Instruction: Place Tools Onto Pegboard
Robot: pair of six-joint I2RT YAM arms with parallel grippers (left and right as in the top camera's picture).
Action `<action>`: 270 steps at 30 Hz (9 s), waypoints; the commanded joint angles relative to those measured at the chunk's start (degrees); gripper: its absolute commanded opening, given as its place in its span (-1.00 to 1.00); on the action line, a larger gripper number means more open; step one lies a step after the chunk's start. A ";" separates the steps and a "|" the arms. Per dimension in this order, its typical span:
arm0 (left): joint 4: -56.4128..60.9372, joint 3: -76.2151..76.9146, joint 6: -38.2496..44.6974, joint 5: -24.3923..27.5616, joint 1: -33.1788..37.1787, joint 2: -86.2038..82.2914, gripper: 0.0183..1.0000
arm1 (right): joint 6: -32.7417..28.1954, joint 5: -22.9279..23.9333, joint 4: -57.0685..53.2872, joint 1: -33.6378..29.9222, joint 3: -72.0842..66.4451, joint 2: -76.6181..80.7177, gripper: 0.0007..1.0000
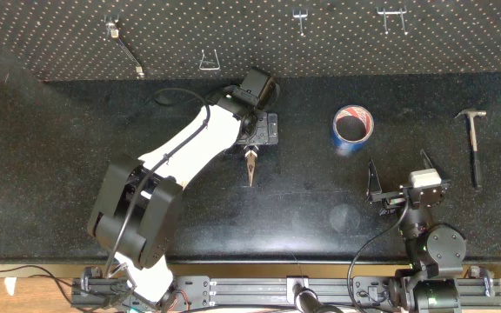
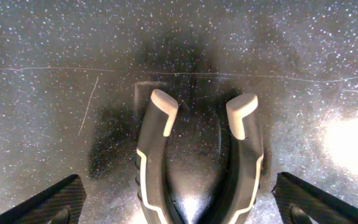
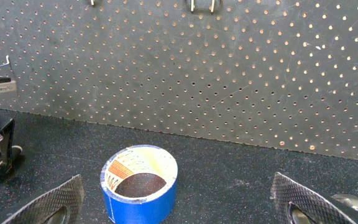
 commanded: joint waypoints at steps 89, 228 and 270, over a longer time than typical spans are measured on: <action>79.28 -21.40 26.25 -7.28 14.08 -15.98 0.99 | -0.37 -0.09 -0.35 0.35 -0.15 -0.42 0.96; 37.99 -74.20 26.27 4.98 31.32 -109.87 0.99 | 18.60 8.90 -21.03 21.35 57.48 80.15 -0.85; 38.01 -74.20 26.27 4.98 31.32 -109.87 0.99 | 14.84 18.08 -4.61 28.00 57.51 75.25 0.97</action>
